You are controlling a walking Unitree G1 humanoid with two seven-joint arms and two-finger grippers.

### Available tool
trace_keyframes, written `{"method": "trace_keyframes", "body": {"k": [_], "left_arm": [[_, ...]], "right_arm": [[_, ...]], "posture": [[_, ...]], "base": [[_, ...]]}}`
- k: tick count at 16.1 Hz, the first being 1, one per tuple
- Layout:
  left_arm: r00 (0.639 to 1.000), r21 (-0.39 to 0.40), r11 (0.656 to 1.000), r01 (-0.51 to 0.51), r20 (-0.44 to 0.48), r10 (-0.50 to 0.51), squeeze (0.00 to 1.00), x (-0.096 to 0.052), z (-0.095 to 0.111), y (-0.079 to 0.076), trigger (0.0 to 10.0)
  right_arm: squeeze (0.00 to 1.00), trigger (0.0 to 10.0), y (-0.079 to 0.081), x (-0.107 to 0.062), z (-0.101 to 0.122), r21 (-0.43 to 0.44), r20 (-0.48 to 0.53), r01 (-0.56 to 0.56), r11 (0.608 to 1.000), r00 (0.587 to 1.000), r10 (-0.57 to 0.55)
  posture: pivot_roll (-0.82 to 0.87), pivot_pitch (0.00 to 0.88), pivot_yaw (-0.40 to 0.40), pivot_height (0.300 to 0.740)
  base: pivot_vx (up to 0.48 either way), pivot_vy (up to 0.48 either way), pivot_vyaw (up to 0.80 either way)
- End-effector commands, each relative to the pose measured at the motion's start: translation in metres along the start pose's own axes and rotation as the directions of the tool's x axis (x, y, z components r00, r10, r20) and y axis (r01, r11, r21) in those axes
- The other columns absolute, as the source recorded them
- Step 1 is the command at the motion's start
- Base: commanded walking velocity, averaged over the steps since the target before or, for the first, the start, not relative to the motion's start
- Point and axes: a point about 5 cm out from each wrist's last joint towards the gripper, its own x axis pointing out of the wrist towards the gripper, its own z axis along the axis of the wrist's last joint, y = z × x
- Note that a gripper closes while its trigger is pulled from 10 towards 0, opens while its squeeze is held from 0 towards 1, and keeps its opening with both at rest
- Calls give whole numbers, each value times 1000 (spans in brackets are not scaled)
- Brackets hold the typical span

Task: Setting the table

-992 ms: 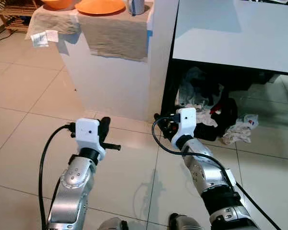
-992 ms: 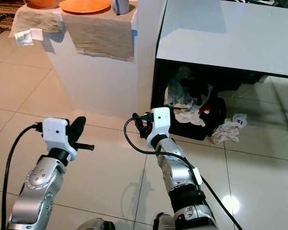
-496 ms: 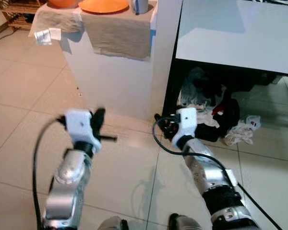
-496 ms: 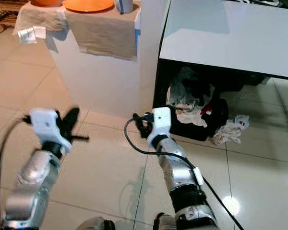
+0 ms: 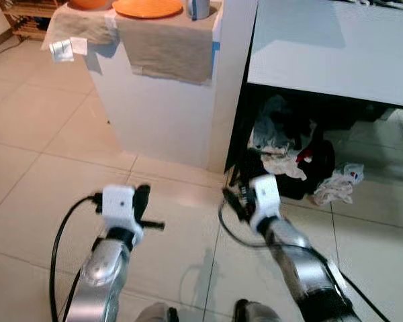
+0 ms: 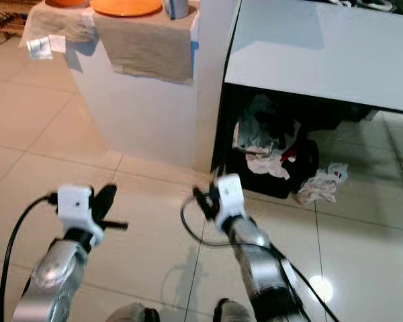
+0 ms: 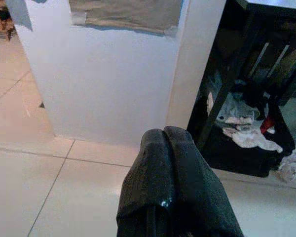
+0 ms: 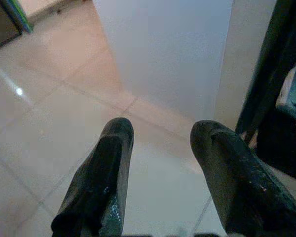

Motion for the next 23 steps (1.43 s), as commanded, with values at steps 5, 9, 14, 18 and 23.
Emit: {"method": "trace_keyframes", "body": {"k": [5, 9, 14, 18, 23], "left_arm": [[996, -67, 996, 64, -65, -68, 0, -23, -21, -26, 10000], [994, -26, 996, 87, -58, -89, 0, -18, -19, -31, 10000], [996, 49, 996, 77, -39, -75, 0, -15, -15, -25, 10000], [995, 91, 992, 93, -56, -88, 0, -14, -19, -24, 10000], [991, 96, 989, 116, -73, -109, 0, -14, -25, -31, 10000]], "right_arm": [[0, 10000, 9, -13, 10, -25, 35, -51, 998, 998, 52], [0, 10000, 12, -16, 11, 0, 20, -64, 998, 998, 64], [0, 10000, 12, -14, 17, -39, 40, -47, 998, 998, 48], [0, 10000, 11, -13, 17, -43, 36, -52, 998, 998, 54], [0, 10000, 11, -11, 19, -53, 42, -60, 997, 997, 62]], "posture": [[-39, 126, 1, 740], [-37, 134, 5, 740], [-40, 137, 0, 740], [-41, 128, -4, 740], [-46, 119, -5, 740]], "base": [[0, 0, 0], [0, 0, 0], [0, 0, 0], [0, 0, 0], [0, 0, 0]]}}
